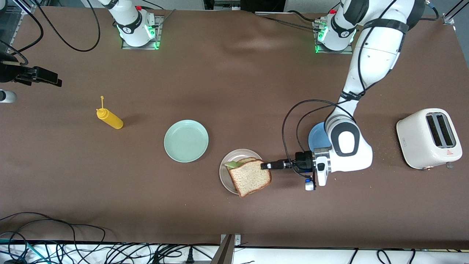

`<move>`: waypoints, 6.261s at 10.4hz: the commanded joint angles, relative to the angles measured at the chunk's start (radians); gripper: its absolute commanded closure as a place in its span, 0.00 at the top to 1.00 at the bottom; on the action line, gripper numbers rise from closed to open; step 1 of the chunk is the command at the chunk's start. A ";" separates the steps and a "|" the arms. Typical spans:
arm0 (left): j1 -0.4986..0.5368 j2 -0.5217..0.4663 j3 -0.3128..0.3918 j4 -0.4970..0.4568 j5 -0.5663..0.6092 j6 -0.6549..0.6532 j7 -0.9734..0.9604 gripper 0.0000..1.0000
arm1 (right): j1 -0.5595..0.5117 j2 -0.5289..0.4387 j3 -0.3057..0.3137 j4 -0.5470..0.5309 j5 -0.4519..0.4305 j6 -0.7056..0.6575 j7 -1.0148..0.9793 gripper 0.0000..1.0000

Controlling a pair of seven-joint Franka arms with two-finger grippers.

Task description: Make sandwich on beige plate with both arms

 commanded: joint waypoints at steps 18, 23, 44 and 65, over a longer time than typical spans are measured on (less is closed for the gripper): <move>-0.081 0.030 0.017 -0.058 -0.040 0.195 0.064 1.00 | 0.005 -0.008 0.023 -0.007 -0.006 -0.005 0.008 1.00; -0.056 0.000 0.028 -0.052 0.132 0.193 -0.099 1.00 | 0.005 -0.008 0.024 -0.006 -0.013 -0.005 0.012 1.00; 0.168 -0.359 0.134 0.036 1.454 -0.279 -0.493 1.00 | 0.027 -0.014 0.026 -0.013 -0.073 -0.004 0.127 1.00; 0.274 -0.869 0.060 -0.236 1.482 -0.416 -0.577 1.00 | 0.029 -0.014 0.026 -0.013 -0.065 -0.004 0.126 1.00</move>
